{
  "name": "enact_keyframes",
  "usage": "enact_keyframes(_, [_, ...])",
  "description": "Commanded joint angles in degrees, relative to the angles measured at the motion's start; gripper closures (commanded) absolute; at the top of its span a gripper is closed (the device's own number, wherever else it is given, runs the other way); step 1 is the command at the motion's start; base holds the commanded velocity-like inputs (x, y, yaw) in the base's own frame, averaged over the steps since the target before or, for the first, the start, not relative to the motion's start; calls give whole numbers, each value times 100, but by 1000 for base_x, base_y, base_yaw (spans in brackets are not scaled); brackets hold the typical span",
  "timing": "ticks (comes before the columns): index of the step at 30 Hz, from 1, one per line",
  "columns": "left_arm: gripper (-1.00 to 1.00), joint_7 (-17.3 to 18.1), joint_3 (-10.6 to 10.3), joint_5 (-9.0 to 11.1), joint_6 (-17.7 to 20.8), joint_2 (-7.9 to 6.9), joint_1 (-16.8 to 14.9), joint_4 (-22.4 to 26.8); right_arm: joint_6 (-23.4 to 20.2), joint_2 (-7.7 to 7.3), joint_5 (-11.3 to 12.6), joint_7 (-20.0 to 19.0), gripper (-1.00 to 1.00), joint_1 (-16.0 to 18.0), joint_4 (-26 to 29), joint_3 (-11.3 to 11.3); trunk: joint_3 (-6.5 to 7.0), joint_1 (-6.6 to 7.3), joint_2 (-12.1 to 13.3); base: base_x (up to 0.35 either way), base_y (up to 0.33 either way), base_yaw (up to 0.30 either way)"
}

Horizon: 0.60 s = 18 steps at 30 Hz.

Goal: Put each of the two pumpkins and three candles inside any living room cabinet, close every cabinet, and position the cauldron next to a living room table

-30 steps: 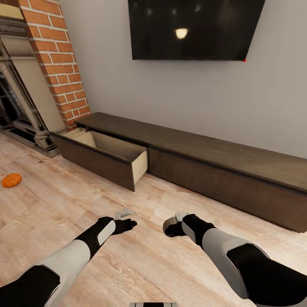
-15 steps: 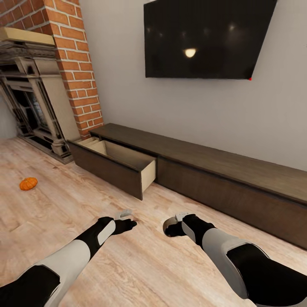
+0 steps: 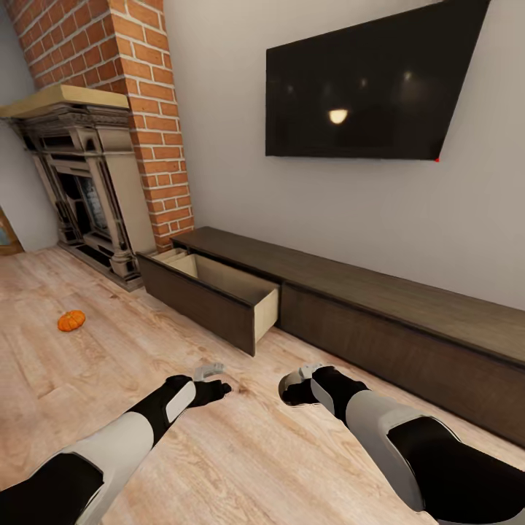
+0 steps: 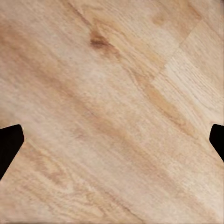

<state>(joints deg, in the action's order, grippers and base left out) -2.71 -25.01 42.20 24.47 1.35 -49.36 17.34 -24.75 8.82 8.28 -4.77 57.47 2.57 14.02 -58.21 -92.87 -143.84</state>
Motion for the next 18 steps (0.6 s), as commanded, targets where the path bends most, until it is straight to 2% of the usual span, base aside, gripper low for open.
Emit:
enact_keyframes(1, [-100, -28, -39, 52, 14, -3, -4, -1, -30, -3, 60, -7, 100, 1, 7, 49, 23, 3, 0, 0, 0, 233])
enact_keyframes(7, [-100, -27, -39, 52, 14, -3, -4, -18, -30, -3, 60, 1, 100, 1, 7, 56, 53, 3, 0, 0, 0, 244])
enact_keyframes(11, [-100, -24, -39, 52, 14, -3, -4, -22, -30, -3, 60, 2, 100, 1, 7, 57, 161, 14, 5, 0, 0, 248])
enact_keyframes(18, [-100, -19, -39, 58, 5, 3, -4, -29, -30, -3, 60, 2, 100, 1, 7, 164, 175, 14, 5, 0, 0, 273])
